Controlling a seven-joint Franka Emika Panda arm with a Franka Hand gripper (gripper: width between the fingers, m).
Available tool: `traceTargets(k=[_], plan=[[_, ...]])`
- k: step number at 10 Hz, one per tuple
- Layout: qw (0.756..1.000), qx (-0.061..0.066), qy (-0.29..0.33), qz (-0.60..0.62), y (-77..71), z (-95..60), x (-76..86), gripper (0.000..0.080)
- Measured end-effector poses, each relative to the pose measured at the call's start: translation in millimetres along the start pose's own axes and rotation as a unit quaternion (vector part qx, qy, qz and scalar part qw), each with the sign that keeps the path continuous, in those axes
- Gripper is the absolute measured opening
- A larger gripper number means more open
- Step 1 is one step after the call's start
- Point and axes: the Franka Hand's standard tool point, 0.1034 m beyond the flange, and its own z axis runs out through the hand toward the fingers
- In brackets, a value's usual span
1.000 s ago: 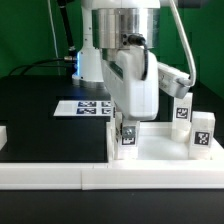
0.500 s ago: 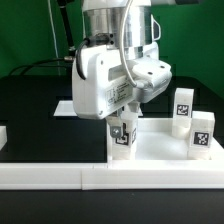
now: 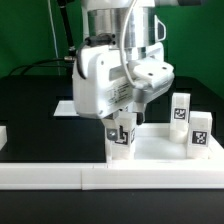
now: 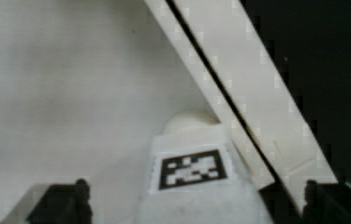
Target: Assemble square table
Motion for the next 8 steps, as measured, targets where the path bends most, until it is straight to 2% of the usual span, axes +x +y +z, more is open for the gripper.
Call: traceTargets(k=[1,3,4,5,8], plan=[[1.0,0.002,-0.006,-0.005,3.6,-7.9,-5.3,0.064],[0.999,0.007,-0.03,-0.011,18.7,-45.0,-17.3,0.0649],[0.999,0.007,-0.036,-0.012,21.6,-54.5,-19.4,0.0649],[0.999,0.004,-0.029,-0.013,22.8,-44.8,-16.2,0.0649],[0.999,0.003,-0.028,-0.014,23.4,-43.6,-16.3,0.0649]])
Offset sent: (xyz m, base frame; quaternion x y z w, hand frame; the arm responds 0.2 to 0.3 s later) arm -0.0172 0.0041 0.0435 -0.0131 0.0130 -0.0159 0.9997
